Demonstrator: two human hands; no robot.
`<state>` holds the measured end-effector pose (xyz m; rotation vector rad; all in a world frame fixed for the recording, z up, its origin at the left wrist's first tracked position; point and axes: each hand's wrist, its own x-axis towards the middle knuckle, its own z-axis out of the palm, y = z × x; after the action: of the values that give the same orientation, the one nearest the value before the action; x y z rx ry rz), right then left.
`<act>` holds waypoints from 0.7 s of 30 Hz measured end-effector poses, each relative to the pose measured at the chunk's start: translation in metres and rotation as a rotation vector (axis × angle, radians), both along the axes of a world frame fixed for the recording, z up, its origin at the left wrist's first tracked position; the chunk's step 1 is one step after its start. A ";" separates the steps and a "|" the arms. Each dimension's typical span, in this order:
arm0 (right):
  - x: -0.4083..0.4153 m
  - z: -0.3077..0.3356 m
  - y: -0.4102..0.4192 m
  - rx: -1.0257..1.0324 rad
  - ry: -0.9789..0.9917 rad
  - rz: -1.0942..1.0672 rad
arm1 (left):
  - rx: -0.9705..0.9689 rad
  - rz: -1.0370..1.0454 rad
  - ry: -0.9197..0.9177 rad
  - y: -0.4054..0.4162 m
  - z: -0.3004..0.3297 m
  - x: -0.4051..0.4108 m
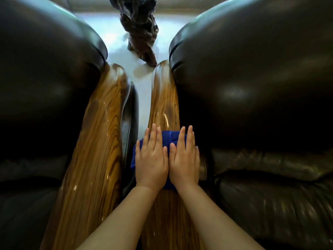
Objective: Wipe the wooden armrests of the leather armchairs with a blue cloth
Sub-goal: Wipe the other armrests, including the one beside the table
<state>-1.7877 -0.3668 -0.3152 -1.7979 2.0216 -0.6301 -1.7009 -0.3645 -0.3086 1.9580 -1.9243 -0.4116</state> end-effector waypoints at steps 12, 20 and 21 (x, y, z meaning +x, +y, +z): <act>-0.050 0.003 -0.004 0.099 -0.088 0.370 | 0.131 -0.376 0.080 -0.007 0.011 0.044; -0.048 0.012 -0.032 0.125 -0.043 0.397 | 0.409 -0.637 -0.119 -0.101 0.047 0.052; -0.050 0.014 -0.034 0.140 -0.060 0.404 | 0.422 -0.668 -0.150 -0.111 0.051 0.050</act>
<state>-1.8379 -0.4011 -0.3015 -1.9936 1.5540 -0.4027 -1.6509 -0.4755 -0.2575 1.5316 -2.7542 -0.9320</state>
